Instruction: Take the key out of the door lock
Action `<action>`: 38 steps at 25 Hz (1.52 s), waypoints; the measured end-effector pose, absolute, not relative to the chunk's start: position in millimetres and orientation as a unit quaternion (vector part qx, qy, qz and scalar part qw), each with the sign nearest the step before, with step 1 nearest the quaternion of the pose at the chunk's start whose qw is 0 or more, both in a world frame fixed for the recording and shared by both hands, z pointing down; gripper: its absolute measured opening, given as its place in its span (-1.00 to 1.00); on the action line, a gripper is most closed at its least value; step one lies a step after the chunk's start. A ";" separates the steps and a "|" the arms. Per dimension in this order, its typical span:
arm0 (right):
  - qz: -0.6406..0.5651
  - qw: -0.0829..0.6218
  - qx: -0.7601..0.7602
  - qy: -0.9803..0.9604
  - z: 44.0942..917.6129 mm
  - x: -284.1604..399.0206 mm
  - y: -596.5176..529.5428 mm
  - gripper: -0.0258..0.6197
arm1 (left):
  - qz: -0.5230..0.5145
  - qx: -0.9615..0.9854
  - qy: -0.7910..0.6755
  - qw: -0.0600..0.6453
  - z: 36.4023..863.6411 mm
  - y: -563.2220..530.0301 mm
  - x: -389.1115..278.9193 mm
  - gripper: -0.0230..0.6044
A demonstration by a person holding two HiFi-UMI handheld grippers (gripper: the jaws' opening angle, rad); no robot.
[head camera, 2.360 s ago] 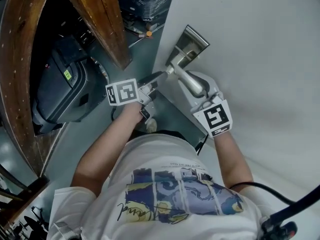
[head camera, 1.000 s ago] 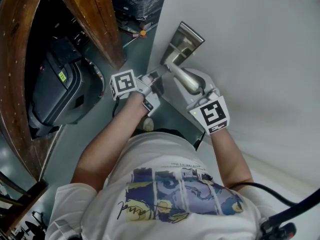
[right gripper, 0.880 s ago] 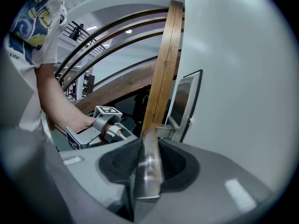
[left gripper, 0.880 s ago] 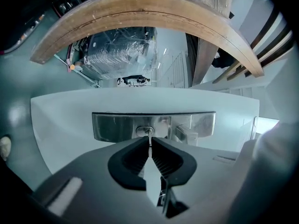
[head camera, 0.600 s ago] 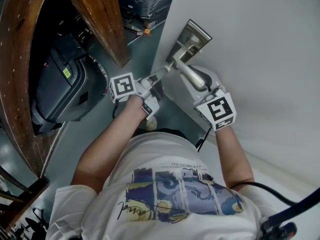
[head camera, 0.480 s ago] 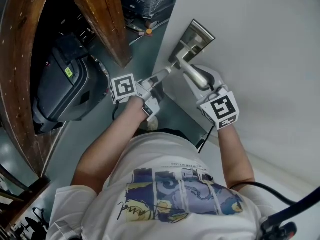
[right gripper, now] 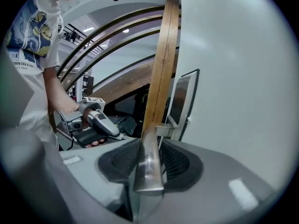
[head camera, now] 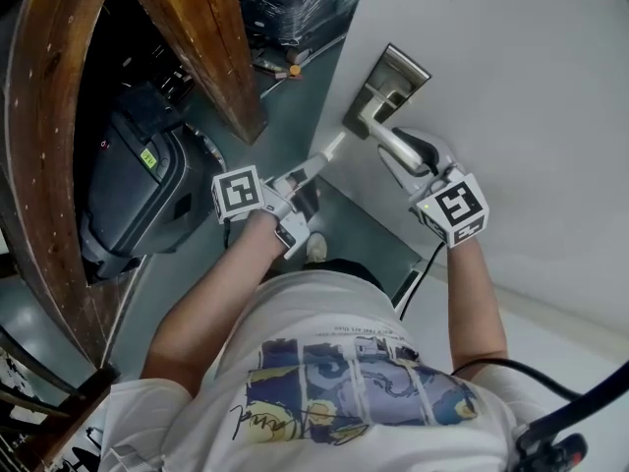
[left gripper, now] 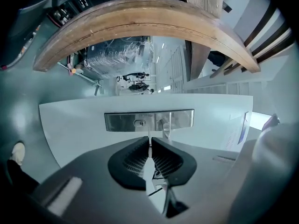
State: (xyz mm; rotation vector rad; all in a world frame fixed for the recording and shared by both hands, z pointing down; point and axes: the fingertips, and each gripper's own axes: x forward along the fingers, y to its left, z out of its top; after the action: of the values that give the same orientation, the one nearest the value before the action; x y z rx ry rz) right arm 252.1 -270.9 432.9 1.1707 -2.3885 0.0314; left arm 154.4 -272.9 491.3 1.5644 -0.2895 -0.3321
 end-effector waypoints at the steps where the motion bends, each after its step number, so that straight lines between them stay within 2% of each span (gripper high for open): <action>1: 0.018 0.235 0.434 -0.870 432.2 255.1 -269.4 -0.50 | -0.144 0.701 -0.129 0.686 490.6 -271.6 150.5 -0.85; 9: 0.040 0.232 0.511 -0.827 427.7 276.7 -243.3 -0.48 | -0.123 0.718 -0.109 0.676 478.9 -258.6 125.0 -0.85; 12: 0.044 0.234 0.541 -0.807 426.2 279.6 -237.2 -0.36 | -0.115 0.724 -0.104 0.673 475.5 -252.8 114.3 -0.85; 21: 0.068 0.232 0.602 -0.761 426.5 300.6 -208.4 -0.36 | -0.092 0.736 -0.081 0.666 467.5 -230.2 95.5 -0.85; 31: 0.080 0.223 0.631 -0.738 427.6 244.4 -149.0 -0.36 | -0.056 0.784 -0.065 0.614 450.0 -207.5 69.4 -0.85; 38: 0.084 0.209 0.650 -0.726 422.0 194.3 -112.2 -0.36 | -0.008 0.848 -0.055 0.528 440.6 -191.7 43.5 -0.85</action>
State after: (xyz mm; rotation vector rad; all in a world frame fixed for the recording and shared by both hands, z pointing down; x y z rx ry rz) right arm 194.3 -112.2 422.0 1.8091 -2.0183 0.2333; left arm 43.5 -191.7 440.6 2.0255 -0.1317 -0.0183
